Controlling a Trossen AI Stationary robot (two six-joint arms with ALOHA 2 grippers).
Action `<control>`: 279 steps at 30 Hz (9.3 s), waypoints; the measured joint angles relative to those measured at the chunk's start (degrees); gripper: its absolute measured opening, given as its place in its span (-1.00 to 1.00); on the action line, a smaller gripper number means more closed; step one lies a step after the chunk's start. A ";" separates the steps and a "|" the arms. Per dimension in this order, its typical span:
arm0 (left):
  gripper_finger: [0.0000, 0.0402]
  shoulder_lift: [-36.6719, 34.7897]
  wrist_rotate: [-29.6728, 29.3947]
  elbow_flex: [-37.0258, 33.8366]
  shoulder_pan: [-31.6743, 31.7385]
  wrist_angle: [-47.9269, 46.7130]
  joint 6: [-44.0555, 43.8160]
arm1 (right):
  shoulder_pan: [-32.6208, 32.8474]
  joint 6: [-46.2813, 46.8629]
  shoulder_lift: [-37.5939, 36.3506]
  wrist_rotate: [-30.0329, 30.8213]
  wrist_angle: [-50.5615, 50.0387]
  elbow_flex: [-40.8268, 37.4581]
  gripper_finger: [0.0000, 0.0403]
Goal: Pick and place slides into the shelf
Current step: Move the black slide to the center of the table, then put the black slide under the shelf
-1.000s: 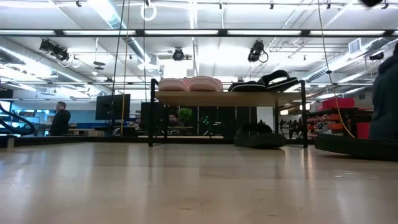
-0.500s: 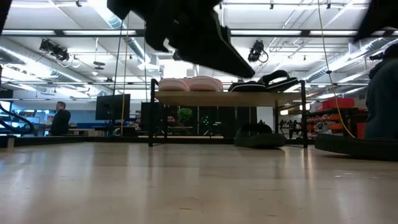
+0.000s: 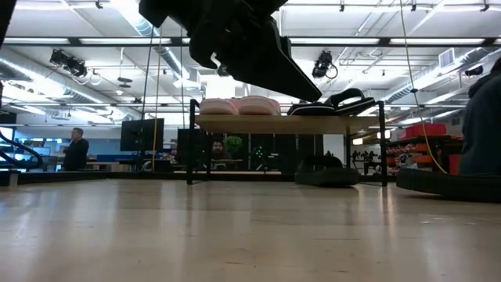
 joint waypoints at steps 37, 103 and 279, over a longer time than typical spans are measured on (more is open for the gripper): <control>-0.47 -0.09 -0.04 0.00 1.18 0.04 1.70 | -18.92 -28.30 -0.24 37.70 39.25 -22.01 -0.32; -0.54 3.52 0.71 -0.14 13.74 -0.35 -1.63 | -27.48 0.43 -0.27 41.23 76.55 -37.28 -0.37; -0.61 -2.08 -17.71 0.02 1.04 -19.57 -26.42 | -9.18 -34.67 -4.94 42.06 98.43 -31.01 -0.56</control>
